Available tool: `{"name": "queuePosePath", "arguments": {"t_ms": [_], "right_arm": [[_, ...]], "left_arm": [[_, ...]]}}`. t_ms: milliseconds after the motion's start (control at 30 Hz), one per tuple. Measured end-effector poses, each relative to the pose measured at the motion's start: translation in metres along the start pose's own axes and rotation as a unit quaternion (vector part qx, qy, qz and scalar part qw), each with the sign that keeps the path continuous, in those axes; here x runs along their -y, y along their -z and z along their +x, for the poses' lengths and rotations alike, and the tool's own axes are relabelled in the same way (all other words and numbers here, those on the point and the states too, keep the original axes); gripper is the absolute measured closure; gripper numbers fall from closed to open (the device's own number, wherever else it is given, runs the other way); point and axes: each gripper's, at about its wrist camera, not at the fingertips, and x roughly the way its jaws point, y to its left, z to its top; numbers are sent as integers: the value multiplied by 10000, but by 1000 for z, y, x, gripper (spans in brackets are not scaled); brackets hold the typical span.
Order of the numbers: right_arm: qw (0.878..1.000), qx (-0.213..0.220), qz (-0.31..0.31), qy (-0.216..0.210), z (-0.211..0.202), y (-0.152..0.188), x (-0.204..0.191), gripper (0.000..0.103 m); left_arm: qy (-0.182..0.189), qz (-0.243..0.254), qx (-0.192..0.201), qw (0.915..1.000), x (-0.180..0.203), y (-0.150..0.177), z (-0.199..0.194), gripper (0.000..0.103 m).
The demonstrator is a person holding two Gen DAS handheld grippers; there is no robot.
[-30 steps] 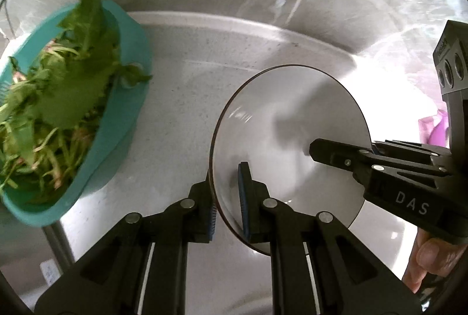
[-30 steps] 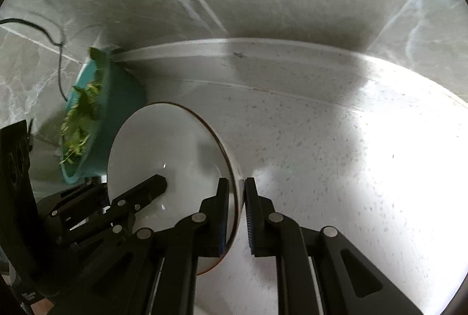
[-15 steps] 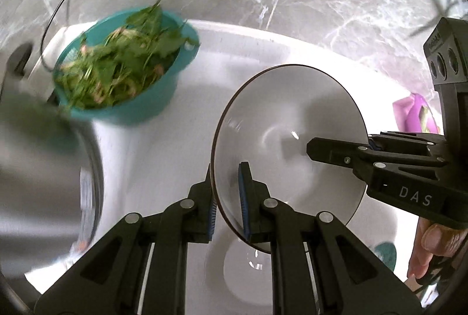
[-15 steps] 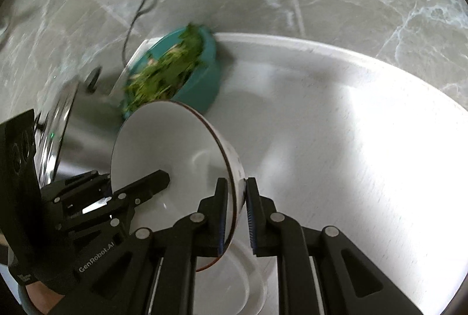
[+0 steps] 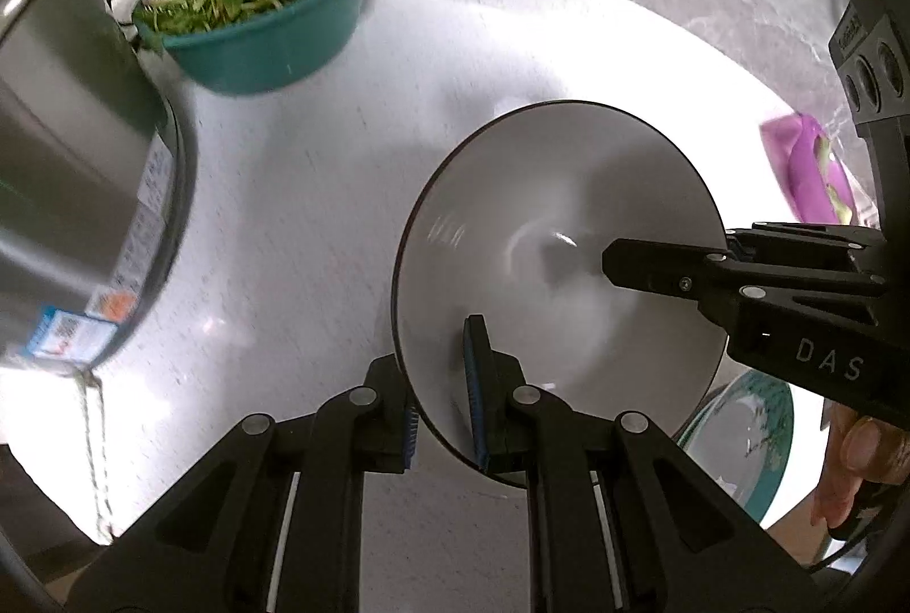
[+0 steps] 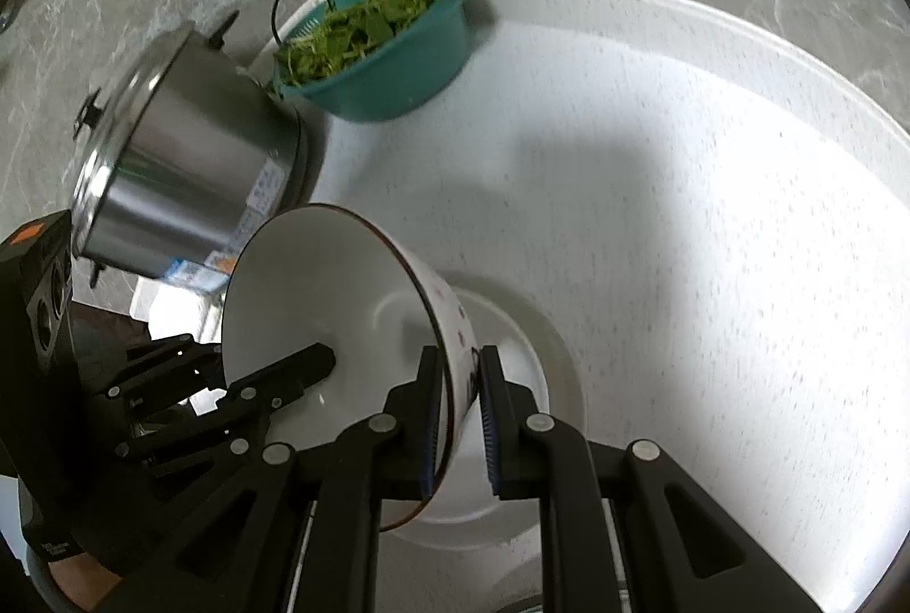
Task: Organize plates and bowls
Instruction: 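Lift the red-floral bowl with both grippers and carry it over the stack, then lower the red-floral bowl into the nested white bowls with both grippers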
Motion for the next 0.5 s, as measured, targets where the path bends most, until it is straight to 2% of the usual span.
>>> {"name": "queuePosePath", "arguments": {"t_ms": [233, 500], "right_arm": [[9998, -152, 102, 80, 9, 20, 8, 89], [9994, -298, 97, 175, 19, 27, 14, 92]], "left_arm": [[-122, 86, -23, 9999, 5, 13, 13, 91], [-592, 456, 184, 9970, 20, 19, 18, 91]]}}
